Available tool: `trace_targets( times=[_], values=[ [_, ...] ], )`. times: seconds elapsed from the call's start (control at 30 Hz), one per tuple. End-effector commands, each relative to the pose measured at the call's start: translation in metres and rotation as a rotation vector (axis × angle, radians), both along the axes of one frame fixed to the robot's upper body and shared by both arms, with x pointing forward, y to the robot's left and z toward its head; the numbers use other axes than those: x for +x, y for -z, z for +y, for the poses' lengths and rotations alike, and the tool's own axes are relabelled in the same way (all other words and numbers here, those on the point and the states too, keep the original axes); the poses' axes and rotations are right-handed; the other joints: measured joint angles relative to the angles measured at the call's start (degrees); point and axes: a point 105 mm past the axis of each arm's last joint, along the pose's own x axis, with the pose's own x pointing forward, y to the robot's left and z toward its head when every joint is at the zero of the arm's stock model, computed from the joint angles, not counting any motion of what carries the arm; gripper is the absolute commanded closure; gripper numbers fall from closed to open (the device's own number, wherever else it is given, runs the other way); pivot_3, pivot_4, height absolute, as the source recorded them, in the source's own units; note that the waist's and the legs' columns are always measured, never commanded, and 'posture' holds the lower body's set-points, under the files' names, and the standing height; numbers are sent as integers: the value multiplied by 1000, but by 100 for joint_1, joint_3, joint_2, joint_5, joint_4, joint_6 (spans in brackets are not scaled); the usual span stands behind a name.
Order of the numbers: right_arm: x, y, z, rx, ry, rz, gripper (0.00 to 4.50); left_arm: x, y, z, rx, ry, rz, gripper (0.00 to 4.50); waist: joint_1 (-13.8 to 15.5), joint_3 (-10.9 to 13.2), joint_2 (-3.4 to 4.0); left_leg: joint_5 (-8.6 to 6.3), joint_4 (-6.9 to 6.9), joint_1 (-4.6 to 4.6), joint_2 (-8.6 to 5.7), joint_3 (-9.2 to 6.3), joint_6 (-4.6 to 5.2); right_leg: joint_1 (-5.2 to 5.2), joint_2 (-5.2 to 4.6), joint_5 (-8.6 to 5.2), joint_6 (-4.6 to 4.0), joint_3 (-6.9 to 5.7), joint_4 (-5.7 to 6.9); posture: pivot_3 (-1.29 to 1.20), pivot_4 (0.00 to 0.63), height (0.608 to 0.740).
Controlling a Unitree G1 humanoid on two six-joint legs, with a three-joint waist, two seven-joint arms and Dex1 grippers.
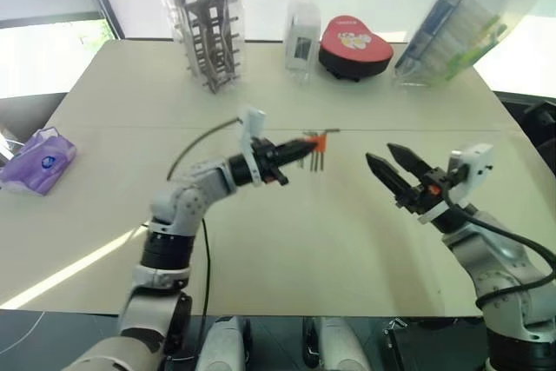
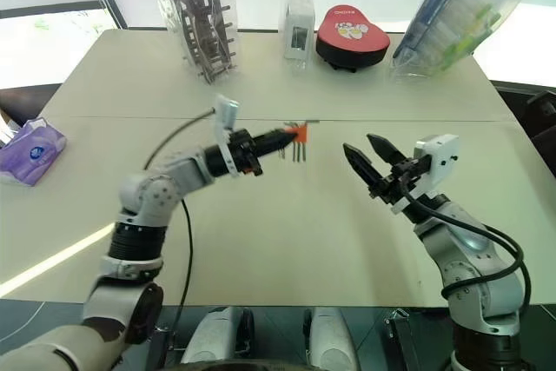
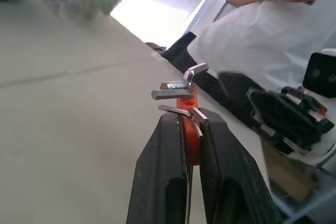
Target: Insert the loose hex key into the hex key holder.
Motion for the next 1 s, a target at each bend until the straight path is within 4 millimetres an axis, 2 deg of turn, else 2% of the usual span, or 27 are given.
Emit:
trace_targets(
  times=[0.03, 0.27, 0.33, 0.37, 0.43, 0.5, 0.6, 0.7, 0.77, 0.83, 0.9, 1.0],
  values=[
    [-9, -14, 2, -16, 3, -59, 1543, 0, 18, -9, -8, 9, 130, 4500, 6, 0, -1, 0, 0, 0, 0, -1, 0, 0, 0, 0, 0, 0, 0, 0, 150, 740],
    [-15, -12, 7, -13, 20, -55, 1543, 15, 58, -8, 37, -85, 349, 4500, 16, -2, -3, -1, 0, -1, -1, -3, 1, 2, 0, 0, 0, 0, -4, 0, 150, 740],
    [-15, -12, 9, -13, 22, -56, 1483, 17, 68, -3, 63, -109, 377, 3619, 18, -3, -3, -1, 0, -1, -1, -5, 1, 2, 0, 0, -1, -1, -3, 0, 150, 740],
    [-15, -11, 9, -13, 22, -56, 1483, 17, 72, 0, 77, -117, 384, 3321, 17, -3, -3, -1, 0, -1, -1, -5, 1, 3, 0, -1, -1, -1, -4, 0, 150, 740],
    [-15, -11, 11, -15, 19, -56, 1483, 15, 75, 3, 101, -116, 372, 2365, 16, -4, -4, -1, 0, -1, -1, -4, 1, 3, 0, -1, -1, -1, -4, 0, 150, 740],
    [-14, -11, 12, -25, 10, -57, 1483, 16, 73, 12, 140, -134, 316, 1507, 6, -6, -4, -1, 0, 5, -1, -5, 1, 9, 0, -1, -2, -1, -5, 0, 150, 740],
    [-12, -11, 12, -40, 2, -58, 1483, 22, 62, 23, 230, -179, 107, 41, -15, -7, -2, -1, 0, 15, 1, -5, 2, 15, 0, -10, -17, 0, -4, 0, 150, 740],
    [-9, -11, 12, -63, -13, -57, 1483, 26, 50, 31, 390, -198, -221, 41, -20, -11, 5, -1, -2, 21, 3, -3, 2, 17, 4, -11, -22, 1, -2, 0, 150, 740],
    [-6, -10, 11, -112, -39, -49, 1483, 32, 31, 41, 485, -226, -473, 41, 9, -10, 4, -1, -2, 18, 3, -3, 1, 16, 4, -12, -23, 0, -3, 0, 150, 740],
    [-6, -8, 10, -151, -65, -38, 1483, 34, 20, 47, 522, -231, -595, 41, 50, -10, 4, -1, -2, 8, 3, -2, 1, 11, 3, -12, -24, 0, -9, 0, 150, 740],
    [-9, -2, 8, -263, -129, -8, 1483, 36, 2, 56, 533, -242, -704, 41, 140, -9, 5, -1, -1, 3, 1, 1, 2, 11, -1, -12, -24, 0, -20, 0, 150, 740],
    [-15, 6, 2, -390, -211, 46, 1483, 32, -18, 65, 541, -202, -806, 41, 176, -9, 3, -6, 3, -5, -2, 3, 10, 13, -8, -12, -24, -2, -33, 0, 150, 740]
  ],
)
